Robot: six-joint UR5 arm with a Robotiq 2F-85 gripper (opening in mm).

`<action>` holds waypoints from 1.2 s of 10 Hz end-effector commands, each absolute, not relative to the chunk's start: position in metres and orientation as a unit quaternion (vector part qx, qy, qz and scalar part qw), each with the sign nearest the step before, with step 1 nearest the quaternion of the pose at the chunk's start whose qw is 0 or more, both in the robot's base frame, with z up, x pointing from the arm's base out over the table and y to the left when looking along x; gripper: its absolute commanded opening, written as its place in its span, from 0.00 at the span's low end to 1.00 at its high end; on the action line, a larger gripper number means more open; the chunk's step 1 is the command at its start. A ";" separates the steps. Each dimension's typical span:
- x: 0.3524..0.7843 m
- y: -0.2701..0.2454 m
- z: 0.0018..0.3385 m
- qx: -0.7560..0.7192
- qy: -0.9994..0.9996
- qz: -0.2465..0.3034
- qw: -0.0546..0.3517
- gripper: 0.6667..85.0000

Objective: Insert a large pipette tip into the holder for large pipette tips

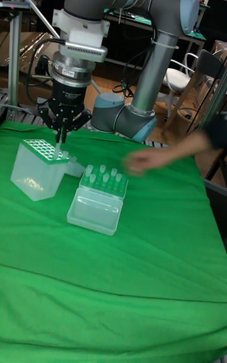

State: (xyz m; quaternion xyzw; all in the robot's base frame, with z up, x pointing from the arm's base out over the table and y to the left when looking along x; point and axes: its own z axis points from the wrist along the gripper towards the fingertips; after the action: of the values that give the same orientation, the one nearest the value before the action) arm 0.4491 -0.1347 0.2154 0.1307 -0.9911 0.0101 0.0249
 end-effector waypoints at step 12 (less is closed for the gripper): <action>0.412 -0.146 0.279 0.143 -0.986 -0.007 0.081 0.03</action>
State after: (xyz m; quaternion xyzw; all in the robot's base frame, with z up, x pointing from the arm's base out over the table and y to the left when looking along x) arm 0.4186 -0.1446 0.2668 0.1415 -0.9871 -0.0017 0.0747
